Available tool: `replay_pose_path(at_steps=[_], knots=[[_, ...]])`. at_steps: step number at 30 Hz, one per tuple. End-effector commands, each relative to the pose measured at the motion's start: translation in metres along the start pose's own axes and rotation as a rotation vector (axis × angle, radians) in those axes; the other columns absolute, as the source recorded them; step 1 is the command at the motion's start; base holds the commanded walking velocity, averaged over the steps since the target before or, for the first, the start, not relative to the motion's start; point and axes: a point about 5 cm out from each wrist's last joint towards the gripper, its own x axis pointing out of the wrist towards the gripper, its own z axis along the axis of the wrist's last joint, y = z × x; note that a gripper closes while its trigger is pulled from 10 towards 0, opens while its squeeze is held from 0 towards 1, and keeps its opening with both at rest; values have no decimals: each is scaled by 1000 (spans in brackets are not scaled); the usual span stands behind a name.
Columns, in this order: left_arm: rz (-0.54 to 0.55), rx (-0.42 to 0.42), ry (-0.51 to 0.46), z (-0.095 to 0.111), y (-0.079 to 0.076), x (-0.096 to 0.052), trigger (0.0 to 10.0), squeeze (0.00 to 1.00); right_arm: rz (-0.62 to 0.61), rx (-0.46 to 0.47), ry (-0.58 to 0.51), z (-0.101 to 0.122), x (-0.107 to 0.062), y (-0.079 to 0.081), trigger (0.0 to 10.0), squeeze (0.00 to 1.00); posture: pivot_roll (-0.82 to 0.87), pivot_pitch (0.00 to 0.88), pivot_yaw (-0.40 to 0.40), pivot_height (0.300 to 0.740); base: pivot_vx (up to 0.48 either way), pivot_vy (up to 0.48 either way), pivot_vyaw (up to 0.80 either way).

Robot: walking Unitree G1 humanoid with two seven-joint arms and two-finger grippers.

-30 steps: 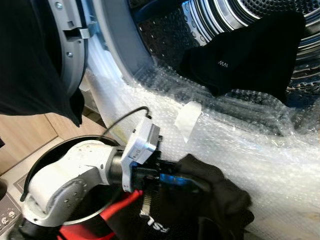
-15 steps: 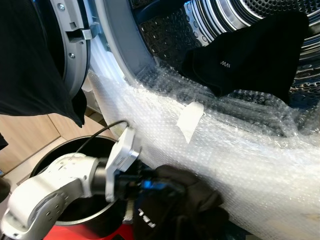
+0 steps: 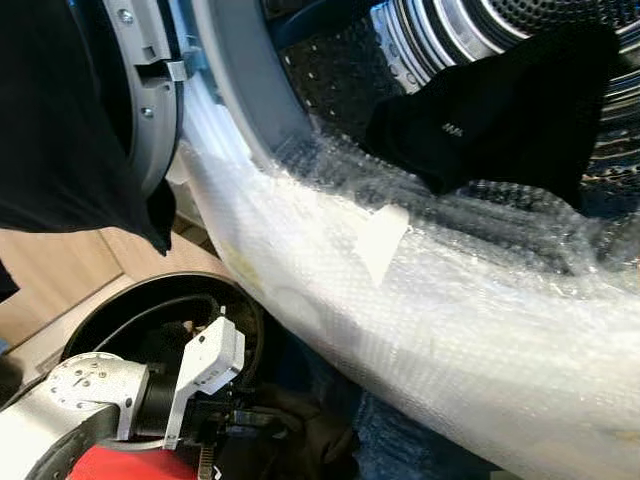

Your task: Clothes washing

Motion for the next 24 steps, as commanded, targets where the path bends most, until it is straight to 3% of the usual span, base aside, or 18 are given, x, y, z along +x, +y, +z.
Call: replay_pose_path(at_steps=[1,4,5,6,12,16,19,24], knots=[[-5,21,7,2,-2,-3,0,0,43,10,4,-6,-3,4,10000,0,120,55,1,740,0,0,0],[24,14,31,-4,4,-6,0,0,19,62,-111,6,-6,-4,10000,59,118,51,2,740,0,0,0],[31,13,38,-7,7,-6,0,0,21,78,-144,10,-6,-5,10000,576,114,48,3,740,0,0,0],[31,11,41,-9,9,-3,0,0,56,83,-191,17,-6,-5,10000,1000,111,48,5,740,0,0,0],[-10,-3,49,-16,6,6,0,0,160,83,-350,29,-19,-8,10000,1000,91,42,5,740,0,0,0],[-23,-7,68,-21,6,7,0,0,196,79,-381,28,-28,-8,10000,1000,85,52,4,740,0,0,0],[-22,-9,66,-23,10,11,0,0,148,76,-401,32,-30,-14,10000,1000,83,57,4,740,0,0,0],[-36,-8,65,-25,14,20,0,0,68,113,-561,59,-35,-28,10000,1000,65,60,12,740,0,0,0]])
